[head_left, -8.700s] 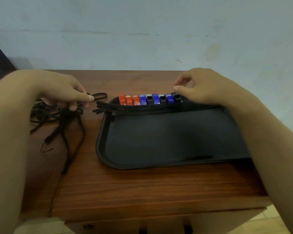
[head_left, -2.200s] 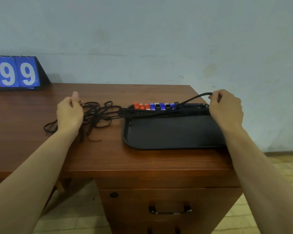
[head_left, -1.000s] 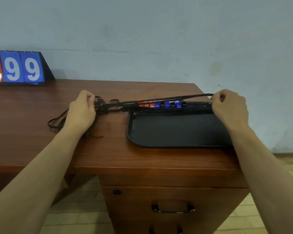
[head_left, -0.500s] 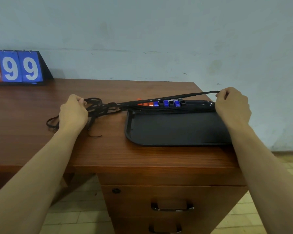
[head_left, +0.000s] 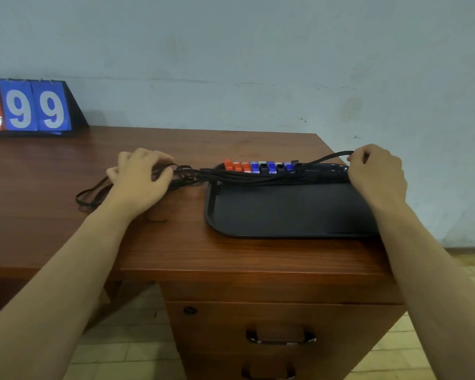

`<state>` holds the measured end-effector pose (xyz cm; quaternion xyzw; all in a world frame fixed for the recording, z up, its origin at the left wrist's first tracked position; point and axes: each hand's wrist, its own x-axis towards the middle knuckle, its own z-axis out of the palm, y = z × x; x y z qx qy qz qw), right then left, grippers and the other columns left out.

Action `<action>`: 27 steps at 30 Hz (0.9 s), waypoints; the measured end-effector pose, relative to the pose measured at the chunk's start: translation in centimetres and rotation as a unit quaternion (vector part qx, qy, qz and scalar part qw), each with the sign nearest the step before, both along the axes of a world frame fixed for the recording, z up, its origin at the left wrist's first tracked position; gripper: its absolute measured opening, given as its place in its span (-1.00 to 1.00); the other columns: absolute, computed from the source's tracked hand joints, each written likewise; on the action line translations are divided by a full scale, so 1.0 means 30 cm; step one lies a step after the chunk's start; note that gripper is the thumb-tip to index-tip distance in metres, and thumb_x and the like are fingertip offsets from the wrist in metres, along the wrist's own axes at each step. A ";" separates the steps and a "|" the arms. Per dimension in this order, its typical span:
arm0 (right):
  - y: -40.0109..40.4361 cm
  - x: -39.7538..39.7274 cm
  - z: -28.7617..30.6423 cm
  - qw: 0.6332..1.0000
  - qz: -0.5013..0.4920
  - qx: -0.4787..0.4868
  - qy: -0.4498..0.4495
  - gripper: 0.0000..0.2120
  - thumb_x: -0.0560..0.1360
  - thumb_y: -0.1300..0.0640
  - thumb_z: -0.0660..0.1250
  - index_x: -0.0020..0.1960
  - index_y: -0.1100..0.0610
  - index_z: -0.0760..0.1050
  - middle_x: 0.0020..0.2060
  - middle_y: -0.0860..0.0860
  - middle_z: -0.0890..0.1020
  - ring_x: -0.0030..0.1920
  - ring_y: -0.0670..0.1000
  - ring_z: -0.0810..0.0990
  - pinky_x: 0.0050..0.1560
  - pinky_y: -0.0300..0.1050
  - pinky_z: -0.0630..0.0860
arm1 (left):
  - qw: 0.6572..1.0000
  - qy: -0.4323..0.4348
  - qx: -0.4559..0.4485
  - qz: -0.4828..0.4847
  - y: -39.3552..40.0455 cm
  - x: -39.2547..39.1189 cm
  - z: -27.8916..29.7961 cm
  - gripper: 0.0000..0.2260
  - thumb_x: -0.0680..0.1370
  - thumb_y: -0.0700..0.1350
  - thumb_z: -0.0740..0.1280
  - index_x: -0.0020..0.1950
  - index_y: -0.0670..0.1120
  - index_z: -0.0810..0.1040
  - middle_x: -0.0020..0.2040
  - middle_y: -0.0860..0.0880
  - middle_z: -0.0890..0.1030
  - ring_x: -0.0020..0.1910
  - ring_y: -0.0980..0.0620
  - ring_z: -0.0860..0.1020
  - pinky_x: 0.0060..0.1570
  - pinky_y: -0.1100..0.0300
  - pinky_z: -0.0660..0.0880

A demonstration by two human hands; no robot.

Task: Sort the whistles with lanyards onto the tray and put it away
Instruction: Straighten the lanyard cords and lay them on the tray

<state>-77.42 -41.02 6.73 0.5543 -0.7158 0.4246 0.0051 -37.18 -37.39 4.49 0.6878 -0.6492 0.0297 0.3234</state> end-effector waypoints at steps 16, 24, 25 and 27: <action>0.009 0.009 0.004 1.000 0.015 -0.004 0.004 -0.73 0.63 0.06 0.14 0.08 0.11 0.60 -0.11 0.08 0.60 -0.17 0.12 0.51 -0.18 -0.10 0.36 | 0.992 -0.122 0.024 -0.035 -0.023 -0.027 -0.031 -0.79 0.64 0.18 0.20 0.17 0.15 0.51 0.16 0.02 0.31 0.23 -0.07 0.30 0.28 -0.16 0.24; 0.002 0.000 0.002 1.000 -0.015 0.002 0.003 -0.73 0.61 0.05 0.15 0.09 0.09 0.60 -0.10 0.07 0.58 -0.16 0.14 0.51 -0.13 -0.07 0.38 | 0.994 0.036 -0.075 -0.068 -0.015 0.005 -0.001 -0.76 0.69 0.10 0.17 0.06 0.09 0.62 -0.03 0.08 0.66 -0.01 -0.02 0.59 0.14 -0.09 0.48; 0.001 -0.002 0.002 1.000 -0.021 0.003 0.001 -0.73 0.61 0.05 0.14 0.09 0.08 0.60 -0.10 0.07 0.58 -0.15 0.15 0.51 -0.13 -0.06 0.39 | 0.993 0.063 -0.085 -0.057 -0.012 0.003 0.001 -0.73 0.69 0.09 0.17 0.03 0.04 0.62 -0.11 0.07 0.65 -0.11 0.03 0.58 0.00 0.04 0.50; 0.000 -0.005 0.000 1.000 -0.026 0.006 0.001 -0.72 0.60 0.04 0.14 0.08 0.08 0.59 -0.09 0.08 0.59 -0.15 0.16 0.52 -0.13 -0.05 0.39 | 0.991 0.090 -0.095 -0.029 -0.009 -0.001 0.005 -0.70 0.70 0.08 0.16 -0.02 0.00 0.63 -0.17 0.06 0.65 -0.18 0.10 0.57 -0.10 0.17 0.48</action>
